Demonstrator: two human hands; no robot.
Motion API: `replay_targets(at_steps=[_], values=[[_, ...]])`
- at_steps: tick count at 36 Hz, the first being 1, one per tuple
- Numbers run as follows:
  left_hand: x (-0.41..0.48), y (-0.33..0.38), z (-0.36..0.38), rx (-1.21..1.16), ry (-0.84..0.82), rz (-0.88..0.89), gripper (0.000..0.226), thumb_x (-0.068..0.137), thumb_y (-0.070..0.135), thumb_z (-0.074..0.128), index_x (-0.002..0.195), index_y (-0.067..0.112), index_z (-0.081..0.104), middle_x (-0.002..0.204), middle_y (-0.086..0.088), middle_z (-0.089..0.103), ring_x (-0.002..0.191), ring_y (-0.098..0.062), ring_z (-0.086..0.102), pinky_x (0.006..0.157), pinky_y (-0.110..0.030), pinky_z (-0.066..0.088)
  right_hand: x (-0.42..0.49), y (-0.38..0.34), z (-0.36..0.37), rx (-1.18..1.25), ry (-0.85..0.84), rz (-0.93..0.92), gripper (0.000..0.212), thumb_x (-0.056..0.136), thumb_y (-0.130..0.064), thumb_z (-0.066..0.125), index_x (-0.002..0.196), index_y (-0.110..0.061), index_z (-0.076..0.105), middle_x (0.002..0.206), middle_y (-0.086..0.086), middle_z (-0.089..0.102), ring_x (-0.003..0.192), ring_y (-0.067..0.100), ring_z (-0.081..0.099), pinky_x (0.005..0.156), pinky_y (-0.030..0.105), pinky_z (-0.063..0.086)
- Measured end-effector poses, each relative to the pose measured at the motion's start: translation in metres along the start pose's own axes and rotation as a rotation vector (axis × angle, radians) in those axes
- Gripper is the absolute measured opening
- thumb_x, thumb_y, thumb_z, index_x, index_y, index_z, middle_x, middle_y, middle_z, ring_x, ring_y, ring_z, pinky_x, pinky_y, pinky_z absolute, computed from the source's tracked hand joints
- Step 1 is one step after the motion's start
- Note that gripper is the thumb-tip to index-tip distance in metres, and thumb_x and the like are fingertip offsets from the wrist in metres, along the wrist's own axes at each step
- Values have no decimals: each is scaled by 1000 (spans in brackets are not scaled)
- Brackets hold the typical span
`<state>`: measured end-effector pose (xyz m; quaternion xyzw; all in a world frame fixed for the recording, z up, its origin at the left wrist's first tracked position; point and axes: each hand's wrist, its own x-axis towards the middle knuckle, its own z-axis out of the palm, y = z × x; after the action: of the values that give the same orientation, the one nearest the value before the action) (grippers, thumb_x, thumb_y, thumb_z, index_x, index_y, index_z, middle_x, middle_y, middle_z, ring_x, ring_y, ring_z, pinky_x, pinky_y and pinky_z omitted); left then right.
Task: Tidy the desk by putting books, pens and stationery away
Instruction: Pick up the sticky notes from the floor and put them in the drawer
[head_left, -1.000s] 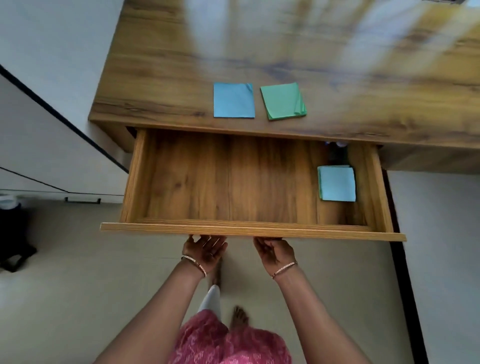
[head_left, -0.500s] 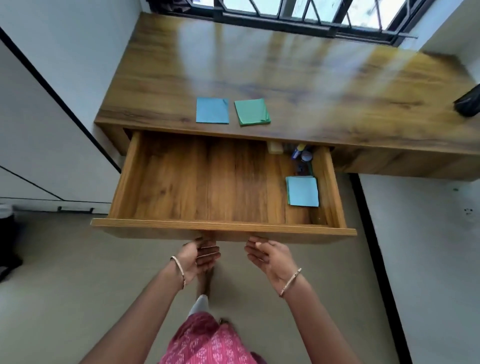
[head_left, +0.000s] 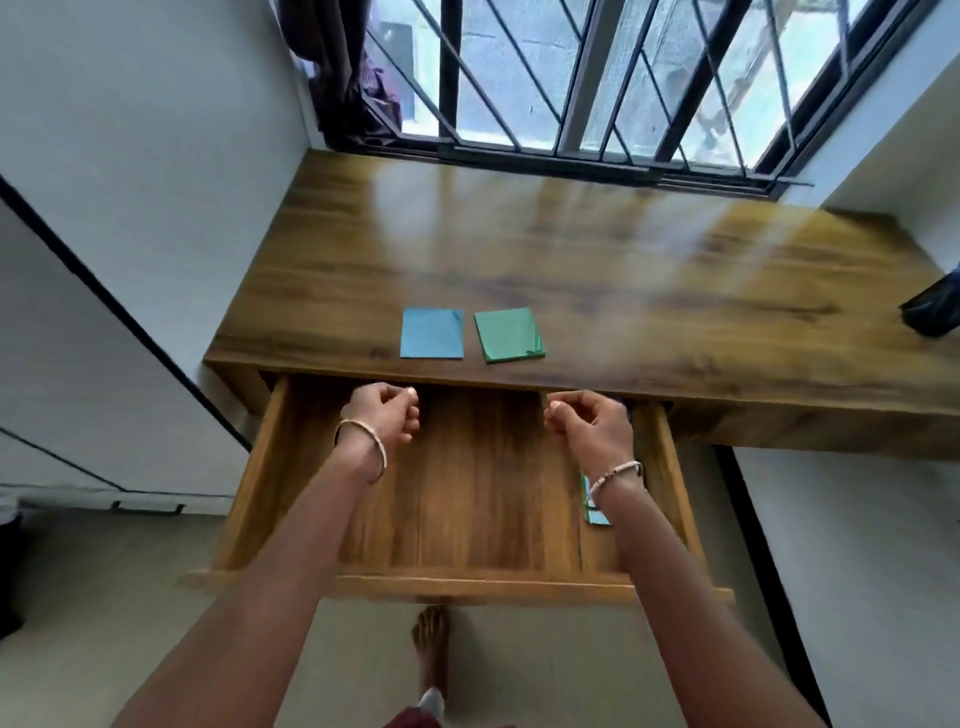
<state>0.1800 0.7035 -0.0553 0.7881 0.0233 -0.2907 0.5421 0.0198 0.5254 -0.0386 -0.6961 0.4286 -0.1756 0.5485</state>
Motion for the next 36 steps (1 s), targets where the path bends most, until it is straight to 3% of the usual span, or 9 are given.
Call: replay_targets(at_steps=[2,4,10,14,20,26,31,34,36], values=[[30,14,3,95,123,54,19,86,33,62,89,14,67,82,-6,71,77,-23,69,73,-40,60,34,-7,11,-80,79,-18,5,81,-21,69,82,-21,74,78,1,75,76,18,72,80,41,59],[54,26,6,247,184,98,23,80,41,63,88,20,65,91,-4,72,88,-26,68,83,-42,57,65,-15,21,-214,129,-20,17,80,-30,68,91,-18,75,85,0,75,81,17,71,83,40,58],[96,51,33,515,238,143,62,78,46,70,119,3,52,125,-15,56,118,-33,51,97,-40,40,128,-37,49,-388,97,67,48,81,-40,72,115,-7,67,110,9,71,106,27,64,92,35,48],[110,60,44,709,314,36,91,63,60,78,122,-2,47,125,-18,55,118,-33,52,95,-40,43,153,-38,63,-470,64,116,56,73,-46,78,107,-5,63,110,12,68,107,31,61,92,39,49],[125,76,43,736,281,-99,100,47,51,91,120,0,44,124,-16,60,115,-33,59,86,-38,49,171,-40,68,-509,79,210,59,60,-42,88,104,-11,64,112,10,68,108,29,62,86,33,47],[140,84,35,654,157,-166,73,52,43,91,110,9,64,120,-12,65,113,-31,60,83,-36,49,182,-41,66,-477,38,281,50,63,-38,87,101,-10,73,106,10,73,100,27,67,75,27,45],[136,71,37,519,202,-6,33,69,40,79,88,14,73,100,-8,73,95,-31,65,76,-32,50,182,-38,61,-426,49,269,27,66,-28,84,84,-17,68,96,7,72,93,26,66,78,30,48],[132,66,36,409,215,79,26,79,34,72,91,11,69,95,-8,71,91,-31,65,71,-30,43,181,-34,57,-339,59,251,17,67,-18,81,77,-18,66,90,7,72,87,24,66,80,33,51],[130,66,35,317,197,91,22,85,28,67,98,10,66,96,-6,69,89,-29,65,74,-31,50,178,-31,54,-178,51,261,16,67,-11,78,72,-17,64,88,9,72,86,27,69,82,37,55]])
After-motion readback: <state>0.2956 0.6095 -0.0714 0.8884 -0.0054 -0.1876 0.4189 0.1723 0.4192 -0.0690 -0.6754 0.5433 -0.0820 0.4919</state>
